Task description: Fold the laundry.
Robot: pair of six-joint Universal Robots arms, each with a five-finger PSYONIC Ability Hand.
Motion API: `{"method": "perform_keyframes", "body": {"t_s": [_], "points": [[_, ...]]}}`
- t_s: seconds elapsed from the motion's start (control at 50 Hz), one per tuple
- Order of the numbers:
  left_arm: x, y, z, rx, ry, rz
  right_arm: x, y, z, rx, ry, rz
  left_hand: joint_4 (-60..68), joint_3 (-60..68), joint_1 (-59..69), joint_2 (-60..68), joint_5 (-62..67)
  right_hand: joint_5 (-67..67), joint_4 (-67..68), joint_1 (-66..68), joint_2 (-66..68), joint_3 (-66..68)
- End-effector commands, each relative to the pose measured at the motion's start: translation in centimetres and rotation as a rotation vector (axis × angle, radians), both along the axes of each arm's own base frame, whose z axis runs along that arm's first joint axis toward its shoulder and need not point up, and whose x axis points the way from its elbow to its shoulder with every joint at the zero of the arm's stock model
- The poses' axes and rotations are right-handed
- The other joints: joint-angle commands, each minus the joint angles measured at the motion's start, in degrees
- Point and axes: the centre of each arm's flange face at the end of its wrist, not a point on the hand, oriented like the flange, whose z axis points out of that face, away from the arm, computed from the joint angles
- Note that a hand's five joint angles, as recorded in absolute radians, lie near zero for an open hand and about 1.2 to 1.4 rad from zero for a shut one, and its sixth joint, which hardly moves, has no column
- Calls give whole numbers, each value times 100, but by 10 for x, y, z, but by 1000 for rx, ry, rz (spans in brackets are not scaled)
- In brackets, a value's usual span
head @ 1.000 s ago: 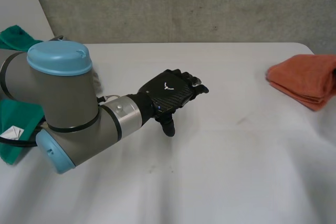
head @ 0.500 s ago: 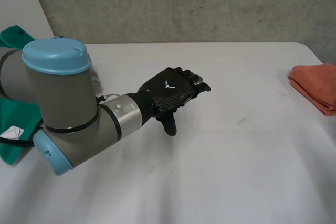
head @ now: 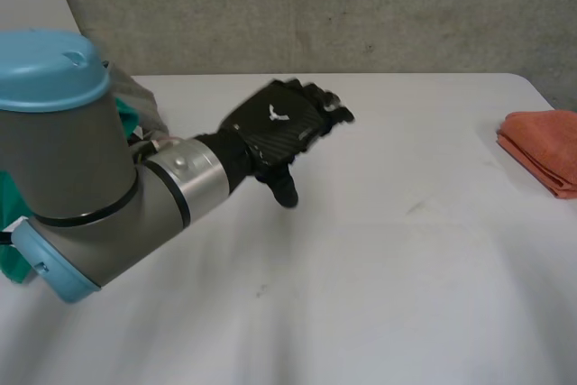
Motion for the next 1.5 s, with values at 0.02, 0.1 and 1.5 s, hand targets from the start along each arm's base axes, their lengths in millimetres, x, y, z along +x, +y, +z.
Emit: {"method": "perform_keyframes", "body": {"t_s": [0.02,0.1,1.5], "points": [[25,-39,34,-180,130,354,144,45,26,-230,191,576,237,250,263,241,325,-408,-361,-228,-273,-216],[64,-81,49,-291,188,626,219,95,-3,-171,245,949,-83,-70,-57,-79,5,-408,-361,-228,-273,-216],[-2,-5,-46,-80,7,297,219,188,-74,545,143,838,-218,-205,-192,-214,-130,-408,-361,-228,-273,-216]]}}
